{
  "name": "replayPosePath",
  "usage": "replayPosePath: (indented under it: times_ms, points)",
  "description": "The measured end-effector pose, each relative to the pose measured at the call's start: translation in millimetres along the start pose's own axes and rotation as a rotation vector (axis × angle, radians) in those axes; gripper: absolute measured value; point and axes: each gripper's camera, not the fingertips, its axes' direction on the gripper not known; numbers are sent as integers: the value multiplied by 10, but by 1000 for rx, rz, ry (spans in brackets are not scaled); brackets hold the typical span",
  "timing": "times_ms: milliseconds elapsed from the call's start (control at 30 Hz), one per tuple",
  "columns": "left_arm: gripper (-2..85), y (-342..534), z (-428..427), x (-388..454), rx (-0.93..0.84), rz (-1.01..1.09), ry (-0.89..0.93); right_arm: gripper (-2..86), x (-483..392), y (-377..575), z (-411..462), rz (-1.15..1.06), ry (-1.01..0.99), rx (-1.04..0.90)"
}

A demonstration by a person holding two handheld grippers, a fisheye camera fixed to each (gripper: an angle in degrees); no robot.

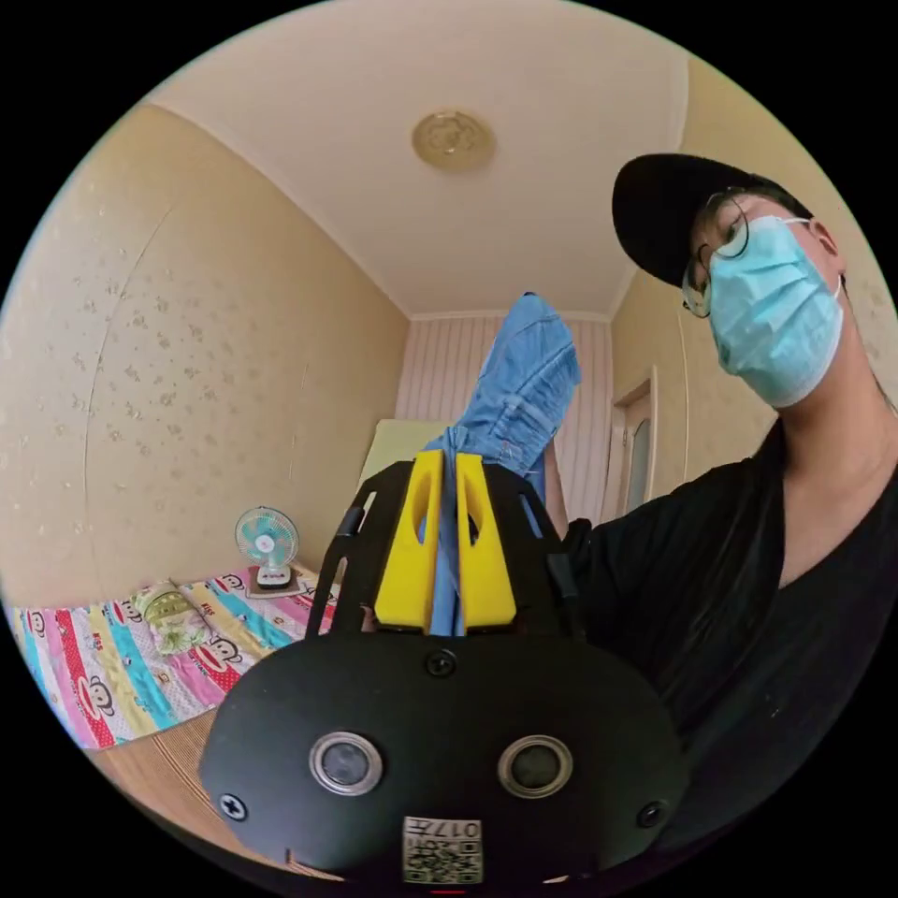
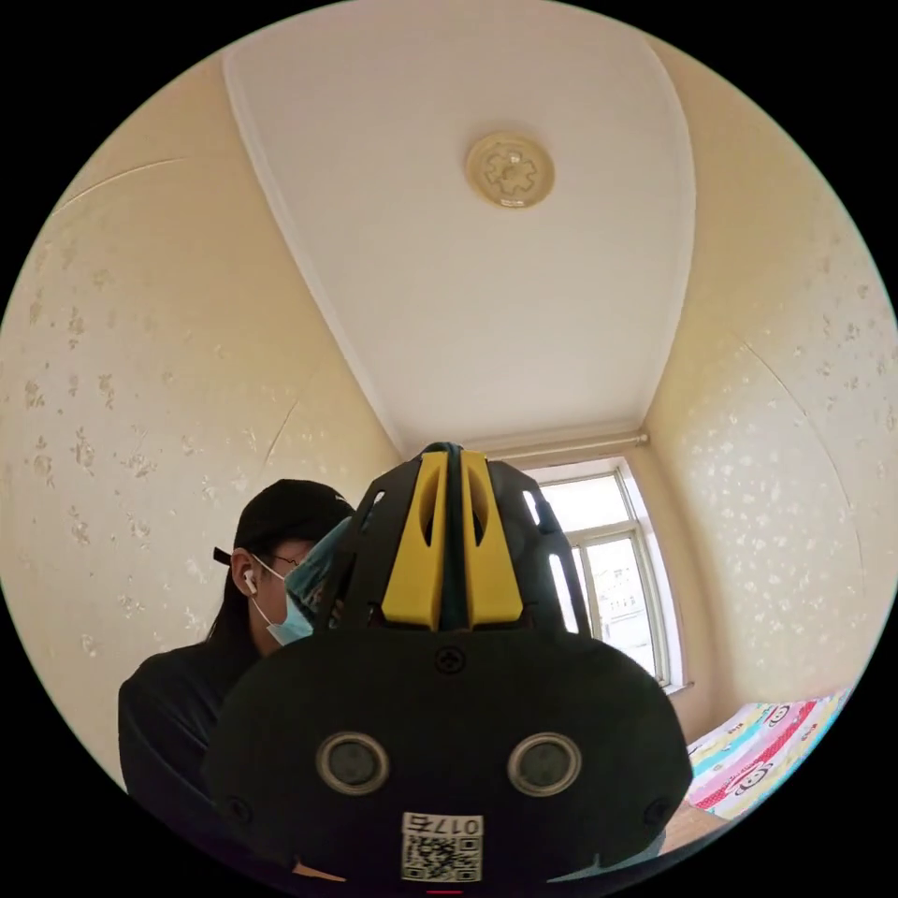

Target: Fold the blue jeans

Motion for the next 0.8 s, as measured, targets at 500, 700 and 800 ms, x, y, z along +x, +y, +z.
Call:
replayPosePath:
  times_ms: [500, 700, 800]
  points:
    - [6, -2117, -322, -2830, -22, -284, -623, 25, 3627, -1131, -141, 70, 1229, -535]
    - [46, -1386, -381, -4950, -469, -624, -1000, 26, 5381, -397, -1117, 157, 1466, -884]
    - [50, -383, -648, -5199, -563, -654, -917, 28, 5516, 331, -1923, 301, 1353, -994]
